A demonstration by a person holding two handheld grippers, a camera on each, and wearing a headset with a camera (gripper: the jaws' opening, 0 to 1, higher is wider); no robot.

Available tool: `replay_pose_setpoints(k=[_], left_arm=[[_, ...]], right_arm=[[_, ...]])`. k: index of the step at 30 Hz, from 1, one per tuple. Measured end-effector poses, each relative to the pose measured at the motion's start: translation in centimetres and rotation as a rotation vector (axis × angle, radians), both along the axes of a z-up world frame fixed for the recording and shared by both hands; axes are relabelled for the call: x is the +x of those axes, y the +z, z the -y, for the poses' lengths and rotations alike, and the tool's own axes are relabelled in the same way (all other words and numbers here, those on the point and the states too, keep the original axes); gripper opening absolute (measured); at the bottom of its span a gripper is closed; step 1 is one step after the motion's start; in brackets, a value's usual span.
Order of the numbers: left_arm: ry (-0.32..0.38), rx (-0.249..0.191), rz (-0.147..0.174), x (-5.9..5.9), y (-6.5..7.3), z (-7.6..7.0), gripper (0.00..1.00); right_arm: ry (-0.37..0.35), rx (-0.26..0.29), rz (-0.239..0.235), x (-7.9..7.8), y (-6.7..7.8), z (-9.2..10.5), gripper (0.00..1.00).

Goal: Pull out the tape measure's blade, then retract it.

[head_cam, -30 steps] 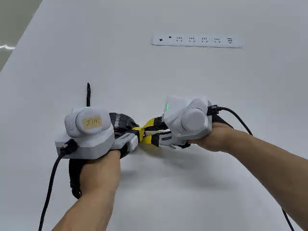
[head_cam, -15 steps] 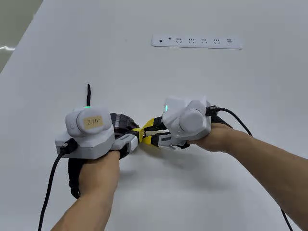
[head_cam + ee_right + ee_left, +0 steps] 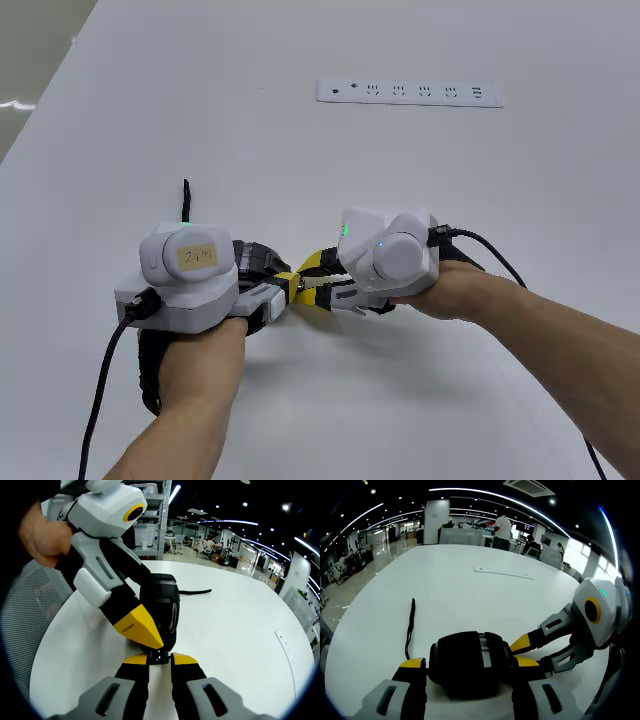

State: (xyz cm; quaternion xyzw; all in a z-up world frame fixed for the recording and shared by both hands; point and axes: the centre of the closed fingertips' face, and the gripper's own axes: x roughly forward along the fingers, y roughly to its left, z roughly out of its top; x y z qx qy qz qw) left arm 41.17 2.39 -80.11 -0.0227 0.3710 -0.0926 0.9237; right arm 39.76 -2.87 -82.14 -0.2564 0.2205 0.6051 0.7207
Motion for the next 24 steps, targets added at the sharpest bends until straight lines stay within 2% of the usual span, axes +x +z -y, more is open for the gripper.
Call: replay_pose_setpoints(k=[11, 17, 24], left_arm=[[-0.05, 0.024, 0.017, -0.1, 0.4, 0.2, 0.72], [-0.096, 0.019, 0.027, -0.2, 0.6, 0.5, 0.79], [-0.164, 0.039, 0.06, -0.1, 1.1, 0.5, 0.85]], right_arm=[[-0.037, 0.006, -0.009, 0.3, 0.6, 1.1, 0.26], [-0.052, 0.006, -0.013, 0.3, 0.7, 1.6, 0.34], [-0.091, 0.011, -0.027, 0.3, 0.7, 2.6, 0.46]])
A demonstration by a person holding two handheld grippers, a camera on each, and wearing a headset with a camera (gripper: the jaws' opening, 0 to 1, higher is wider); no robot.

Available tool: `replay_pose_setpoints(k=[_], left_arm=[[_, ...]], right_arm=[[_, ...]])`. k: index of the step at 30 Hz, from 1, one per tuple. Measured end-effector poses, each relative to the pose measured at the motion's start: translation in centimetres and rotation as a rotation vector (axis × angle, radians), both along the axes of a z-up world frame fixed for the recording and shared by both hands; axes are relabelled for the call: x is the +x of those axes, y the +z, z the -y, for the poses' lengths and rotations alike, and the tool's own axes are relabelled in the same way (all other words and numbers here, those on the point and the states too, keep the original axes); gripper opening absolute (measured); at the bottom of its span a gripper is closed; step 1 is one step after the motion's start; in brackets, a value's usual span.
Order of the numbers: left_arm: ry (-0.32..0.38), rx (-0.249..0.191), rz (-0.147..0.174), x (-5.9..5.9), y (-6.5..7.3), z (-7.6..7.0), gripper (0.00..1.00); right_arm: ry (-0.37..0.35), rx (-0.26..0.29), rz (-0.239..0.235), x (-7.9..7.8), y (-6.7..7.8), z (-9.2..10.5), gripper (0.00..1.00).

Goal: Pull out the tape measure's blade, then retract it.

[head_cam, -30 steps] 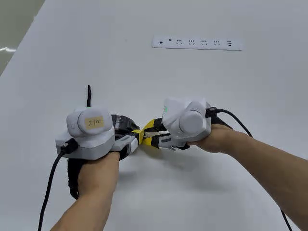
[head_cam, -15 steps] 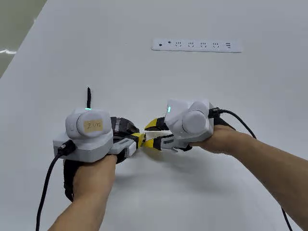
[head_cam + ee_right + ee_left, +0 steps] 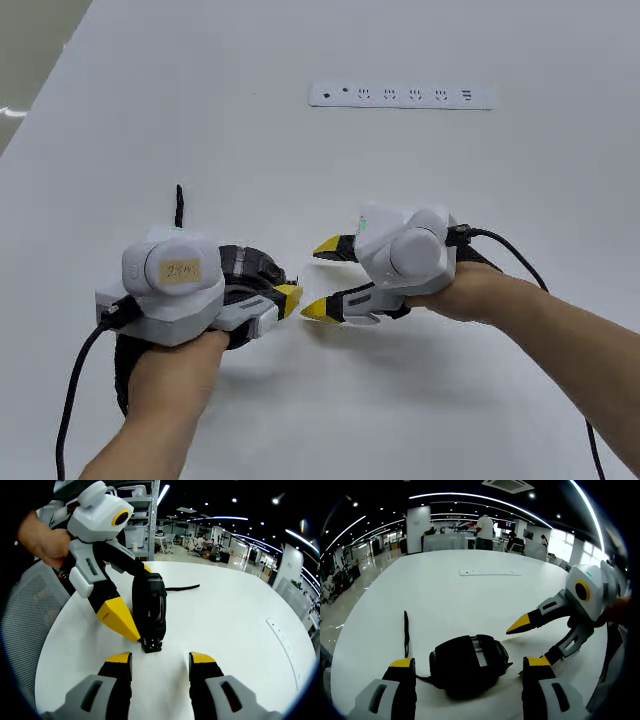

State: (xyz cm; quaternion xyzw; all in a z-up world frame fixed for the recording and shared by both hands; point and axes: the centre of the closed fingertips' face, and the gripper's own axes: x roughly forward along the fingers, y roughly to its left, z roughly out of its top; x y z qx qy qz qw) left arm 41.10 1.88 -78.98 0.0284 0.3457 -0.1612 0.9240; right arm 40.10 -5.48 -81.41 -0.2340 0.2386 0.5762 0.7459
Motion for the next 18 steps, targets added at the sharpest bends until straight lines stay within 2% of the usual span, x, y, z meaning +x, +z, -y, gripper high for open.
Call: replay_pose_setpoints(k=[3, 10, 16, 18], left_arm=[[-0.027, -0.009, 0.006, 0.1, 0.2, 0.1, 0.9], [-0.127, -0.035, 0.009, -0.3, 0.6, 1.0, 0.95], [-0.151, -0.032, 0.015, -0.4, 0.7, 1.0, 0.98], [-0.191, -0.018, 0.022, -0.5, 0.7, 1.0, 1.0]], right_arm=[[-0.025, 0.012, -0.015, 0.0, 0.2, 0.4, 0.54], [-0.062, 0.035, -0.033, -0.2, 0.8, 1.5, 0.64], [-0.076, 0.047, -0.045, -0.3, 1.0, 1.9, 0.72], [-0.101, 0.05, -0.046, -0.3, 1.1, 2.6, 0.75]])
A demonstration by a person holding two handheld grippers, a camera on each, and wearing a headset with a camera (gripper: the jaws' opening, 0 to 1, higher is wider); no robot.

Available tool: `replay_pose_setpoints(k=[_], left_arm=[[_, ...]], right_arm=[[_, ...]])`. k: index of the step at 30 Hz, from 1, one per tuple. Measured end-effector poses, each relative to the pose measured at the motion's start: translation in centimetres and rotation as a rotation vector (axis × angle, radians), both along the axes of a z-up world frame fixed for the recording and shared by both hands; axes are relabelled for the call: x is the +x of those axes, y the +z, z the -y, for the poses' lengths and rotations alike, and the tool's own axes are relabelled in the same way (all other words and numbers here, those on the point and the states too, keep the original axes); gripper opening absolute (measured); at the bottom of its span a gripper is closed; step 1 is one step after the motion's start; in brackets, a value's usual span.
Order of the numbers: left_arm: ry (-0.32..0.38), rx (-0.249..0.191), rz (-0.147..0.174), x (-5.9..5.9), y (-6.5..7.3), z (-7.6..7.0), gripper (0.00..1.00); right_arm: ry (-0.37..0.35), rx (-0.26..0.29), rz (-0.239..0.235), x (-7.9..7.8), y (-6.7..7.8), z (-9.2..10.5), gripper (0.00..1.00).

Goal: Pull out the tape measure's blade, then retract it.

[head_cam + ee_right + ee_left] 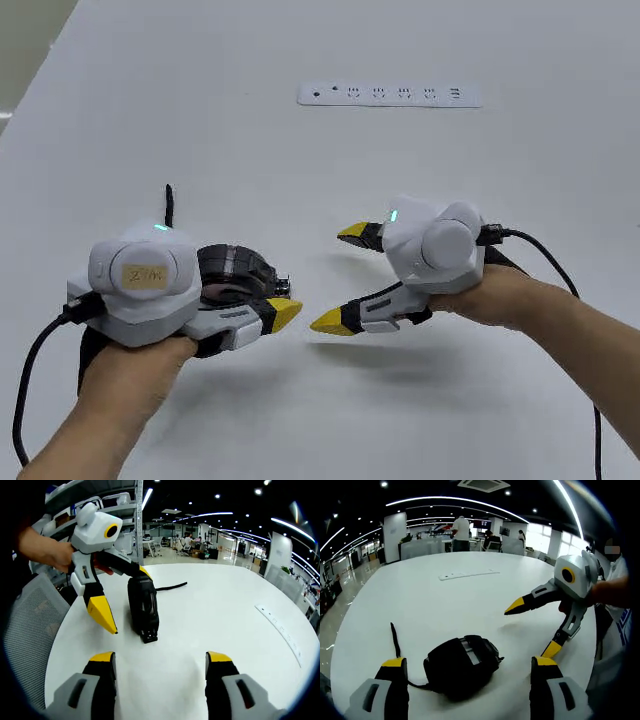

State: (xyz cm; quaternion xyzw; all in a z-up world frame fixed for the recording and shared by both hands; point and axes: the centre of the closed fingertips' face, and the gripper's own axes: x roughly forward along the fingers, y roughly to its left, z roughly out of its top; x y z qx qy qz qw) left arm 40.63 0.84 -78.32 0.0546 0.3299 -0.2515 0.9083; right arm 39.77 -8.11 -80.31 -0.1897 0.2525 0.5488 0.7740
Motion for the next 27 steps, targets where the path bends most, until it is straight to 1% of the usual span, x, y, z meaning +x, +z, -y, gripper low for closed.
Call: replay_pose_setpoints(k=[2, 3, 4, 8, 12, 16, 18, 23, 27], left_arm=[[-0.04, 0.014, 0.008, -0.1, 0.0, 0.0, 1.0], [-0.053, 0.004, 0.009, -0.2, 0.1, 0.0, 1.0], [-0.059, 0.002, 0.007, -0.2, 0.1, 0.0, 1.0], [-0.101, 0.001, 0.02, -0.4, 0.2, 0.1, 1.0], [-0.143, -0.006, 0.046, -0.6, 0.7, 0.2, 1.0], [-0.183, -0.003, 0.074, -0.9, 0.9, 0.4, 1.0], [-0.197, -0.009, 0.077, -1.0, 1.0, 0.5, 1.0], [-0.207, -0.013, 0.094, -1.3, 1.2, 0.4, 1.0], [-0.216, -0.026, 0.108, -1.6, 1.4, 0.4, 1.0]], right_arm=[[-0.025, 0.003, -0.001, 0.0, 0.1, 0.7, 0.76], [-0.034, 0.006, -0.002, 0.0, 0.2, 0.9, 0.77], [-0.043, 0.009, -0.004, 0.0, 0.2, 1.1, 0.79], [-0.079, 0.026, -0.009, -0.2, 0.7, 1.8, 0.83], [-0.104, 0.039, -0.001, -0.4, 1.2, 2.6, 0.88], [-0.144, 0.051, 0.003, -0.8, 1.6, 3.6, 0.92], [-0.17, 0.063, 0.004, -0.9, 1.8, 4.2, 0.96], [-0.207, 0.071, 0.008, -1.4, 2.2, 5.4, 0.98], [-0.244, 0.068, 0.008, -1.8, 2.3, 6.4, 1.0]])
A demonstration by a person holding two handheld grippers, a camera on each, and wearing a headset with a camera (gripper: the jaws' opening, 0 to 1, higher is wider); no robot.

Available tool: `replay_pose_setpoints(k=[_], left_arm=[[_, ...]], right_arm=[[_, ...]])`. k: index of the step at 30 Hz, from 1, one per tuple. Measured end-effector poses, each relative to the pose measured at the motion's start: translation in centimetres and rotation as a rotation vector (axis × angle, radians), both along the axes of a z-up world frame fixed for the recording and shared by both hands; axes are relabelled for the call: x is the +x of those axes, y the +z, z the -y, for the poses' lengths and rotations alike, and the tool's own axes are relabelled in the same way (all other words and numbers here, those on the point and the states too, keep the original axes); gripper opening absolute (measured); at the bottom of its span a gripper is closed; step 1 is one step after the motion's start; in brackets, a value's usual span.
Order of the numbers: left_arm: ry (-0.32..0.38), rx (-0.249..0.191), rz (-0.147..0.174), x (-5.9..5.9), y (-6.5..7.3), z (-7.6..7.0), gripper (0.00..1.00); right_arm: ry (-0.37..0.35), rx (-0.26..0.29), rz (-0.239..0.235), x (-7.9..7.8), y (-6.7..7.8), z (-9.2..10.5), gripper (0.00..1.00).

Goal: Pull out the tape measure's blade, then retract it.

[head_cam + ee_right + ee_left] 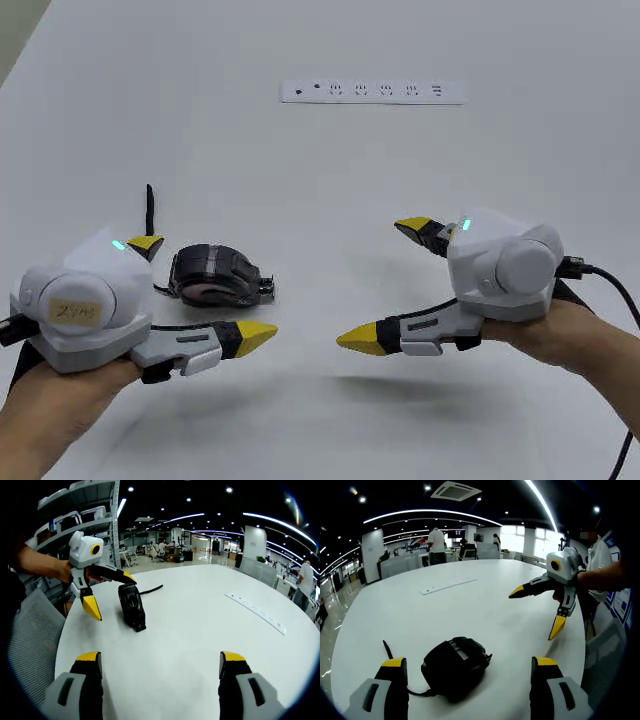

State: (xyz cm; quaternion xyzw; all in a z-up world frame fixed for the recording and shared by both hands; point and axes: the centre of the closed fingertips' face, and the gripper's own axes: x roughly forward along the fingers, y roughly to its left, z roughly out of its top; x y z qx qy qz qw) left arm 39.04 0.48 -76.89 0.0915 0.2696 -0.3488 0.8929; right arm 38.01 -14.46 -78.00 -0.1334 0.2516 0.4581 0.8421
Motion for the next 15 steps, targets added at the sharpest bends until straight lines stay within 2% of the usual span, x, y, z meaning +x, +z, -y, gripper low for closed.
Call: replay_pose_setpoints(k=[4, 9, 15], left_arm=[[-0.006, -0.02, 0.008, -0.3, 0.3, -0.1, 1.0], [-0.016, -0.008, 0.031, -0.6, 0.6, -0.5, 1.0], [-0.029, -0.031, 0.038, -1.3, 1.1, -0.5, 1.0]], right_arm=[[-0.03, 0.008, 0.003, -0.6, 0.3, 0.7, 1.0], [-0.05, 0.012, 0.005, -1.4, 0.6, 1.4, 1.0], [-0.074, 0.028, 0.004, -2.1, 1.0, 2.2, 1.0]])
